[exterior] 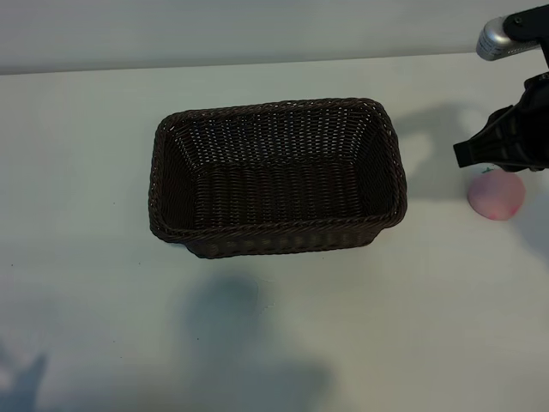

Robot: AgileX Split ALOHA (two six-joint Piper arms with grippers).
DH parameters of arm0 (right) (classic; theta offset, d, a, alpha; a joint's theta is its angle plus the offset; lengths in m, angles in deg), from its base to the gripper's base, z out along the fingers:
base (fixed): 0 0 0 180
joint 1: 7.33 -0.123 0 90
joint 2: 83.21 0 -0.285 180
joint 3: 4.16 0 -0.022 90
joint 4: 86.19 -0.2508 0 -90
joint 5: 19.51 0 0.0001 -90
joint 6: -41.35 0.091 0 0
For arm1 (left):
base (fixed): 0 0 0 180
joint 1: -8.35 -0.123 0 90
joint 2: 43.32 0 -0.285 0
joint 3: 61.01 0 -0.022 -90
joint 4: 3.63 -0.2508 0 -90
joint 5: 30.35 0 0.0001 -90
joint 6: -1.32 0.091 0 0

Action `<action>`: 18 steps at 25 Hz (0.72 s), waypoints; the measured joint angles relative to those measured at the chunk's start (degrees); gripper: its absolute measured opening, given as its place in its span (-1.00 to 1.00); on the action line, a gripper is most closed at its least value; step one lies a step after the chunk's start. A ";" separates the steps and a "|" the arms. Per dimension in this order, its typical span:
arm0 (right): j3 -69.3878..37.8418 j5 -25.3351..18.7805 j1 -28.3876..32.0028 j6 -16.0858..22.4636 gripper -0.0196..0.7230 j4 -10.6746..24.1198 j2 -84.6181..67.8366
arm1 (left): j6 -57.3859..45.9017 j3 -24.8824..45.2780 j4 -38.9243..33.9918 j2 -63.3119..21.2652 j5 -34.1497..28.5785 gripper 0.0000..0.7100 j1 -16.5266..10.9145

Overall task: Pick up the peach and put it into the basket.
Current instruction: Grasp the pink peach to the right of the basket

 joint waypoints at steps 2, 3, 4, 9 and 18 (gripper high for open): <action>0.00 1.65 0.00 3.19 -0.10 3.48 1.95 | 0.00 0.00 0.00 0.00 0.00 0.68 0.00; 0.00 2.37 0.00 5.25 -0.01 5.52 3.23 | -0.05 0.00 0.00 0.00 0.00 0.68 0.00; 0.00 2.86 0.00 7.26 0.07 7.55 4.63 | -0.05 0.00 0.00 0.00 0.00 0.68 0.00; 0.02 5.14 0.00 13.80 0.53 14.07 11.20 | -0.05 0.00 0.00 0.00 0.00 0.68 0.00; 0.02 11.83 3.58 19.13 0.60 15.90 21.46 | -0.05 0.00 0.00 0.00 0.00 0.68 0.00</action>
